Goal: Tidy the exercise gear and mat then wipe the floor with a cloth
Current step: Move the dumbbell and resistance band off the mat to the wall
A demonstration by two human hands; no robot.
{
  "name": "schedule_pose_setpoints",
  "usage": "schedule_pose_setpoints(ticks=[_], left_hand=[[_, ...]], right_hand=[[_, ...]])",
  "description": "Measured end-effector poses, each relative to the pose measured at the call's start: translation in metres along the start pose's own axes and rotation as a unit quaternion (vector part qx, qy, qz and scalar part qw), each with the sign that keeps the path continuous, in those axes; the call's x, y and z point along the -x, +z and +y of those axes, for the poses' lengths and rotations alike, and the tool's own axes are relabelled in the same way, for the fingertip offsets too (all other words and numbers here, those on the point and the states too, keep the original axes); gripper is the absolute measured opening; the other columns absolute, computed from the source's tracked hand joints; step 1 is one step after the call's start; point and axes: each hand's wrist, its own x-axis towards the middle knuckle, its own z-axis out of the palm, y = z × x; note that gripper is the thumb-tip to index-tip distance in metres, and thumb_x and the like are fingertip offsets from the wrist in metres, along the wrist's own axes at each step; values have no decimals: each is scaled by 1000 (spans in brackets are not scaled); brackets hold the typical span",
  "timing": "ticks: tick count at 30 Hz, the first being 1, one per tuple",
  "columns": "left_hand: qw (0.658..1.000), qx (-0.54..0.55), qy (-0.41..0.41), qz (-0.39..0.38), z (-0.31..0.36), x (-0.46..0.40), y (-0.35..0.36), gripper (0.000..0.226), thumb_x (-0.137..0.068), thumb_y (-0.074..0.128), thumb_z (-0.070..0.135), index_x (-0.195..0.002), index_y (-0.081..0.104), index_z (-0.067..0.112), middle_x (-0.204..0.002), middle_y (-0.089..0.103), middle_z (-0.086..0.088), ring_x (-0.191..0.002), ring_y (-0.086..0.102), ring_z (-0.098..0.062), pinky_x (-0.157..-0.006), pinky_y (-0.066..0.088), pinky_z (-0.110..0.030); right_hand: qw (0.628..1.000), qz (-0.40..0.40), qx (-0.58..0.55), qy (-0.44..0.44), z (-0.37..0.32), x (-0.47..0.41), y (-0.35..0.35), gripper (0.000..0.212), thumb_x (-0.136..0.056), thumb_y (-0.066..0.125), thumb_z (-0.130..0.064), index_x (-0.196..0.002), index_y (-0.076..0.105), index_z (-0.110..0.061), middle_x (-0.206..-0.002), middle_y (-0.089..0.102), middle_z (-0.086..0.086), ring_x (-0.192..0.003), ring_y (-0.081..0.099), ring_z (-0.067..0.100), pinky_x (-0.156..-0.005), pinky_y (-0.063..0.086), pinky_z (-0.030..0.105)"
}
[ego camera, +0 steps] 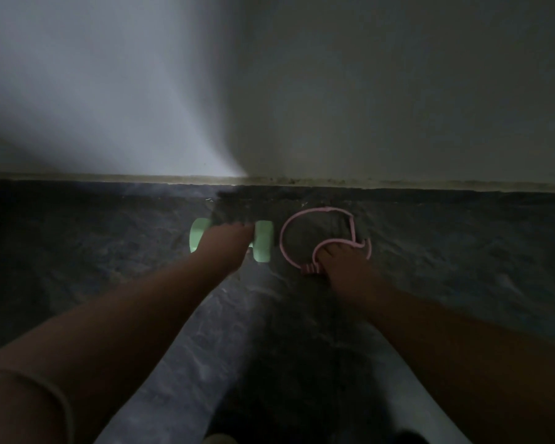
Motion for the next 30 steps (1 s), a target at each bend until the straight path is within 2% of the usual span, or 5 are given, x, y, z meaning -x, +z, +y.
schedule_pose_setpoints(ticks=[10,15,20,24,30], left_hand=[[998,18,-29,44,-1,-18,-3,47,-91,51,5,-137,51,14,-124,65,-10,-107,63,-30,-85,52,-40],[996,44,-25,75,0,-17,-5,32,-90,57,8,-122,59,13,-123,65,-8,-113,58,-25,-97,48,-38],[990,79,-28,115,6,-6,-11,46,-88,58,9,-134,54,13,-132,61,-8,-124,54,-25,-108,41,-40],[986,82,-10,148,18,12,-20,55,-84,62,9,-136,48,13,-136,55,-10,-127,50,-27,-109,40,-42],[986,65,106,107,56,35,-34,48,-89,56,17,-136,46,16,-137,49,-8,-125,45,-24,-100,42,-35]], right_hand=[[998,62,-1,12,-6,-35,-15,38,-93,52,-17,-131,56,-15,-136,55,12,-124,48,32,-106,39,45],[997,-17,-7,75,-8,-37,-14,39,-95,53,-20,-134,53,-15,-141,51,13,-130,47,31,-113,34,43],[980,-150,-22,128,-7,-38,-29,48,-94,62,-21,-140,51,-13,-146,47,17,-132,48,32,-115,34,44],[989,-81,7,122,-2,-33,-24,29,-95,56,-30,-120,62,-17,-126,62,14,-108,61,31,-95,51,46],[952,-168,-92,239,-17,-47,-56,54,-94,60,-41,-137,50,-12,-140,50,21,-127,50,37,-110,39,47]])
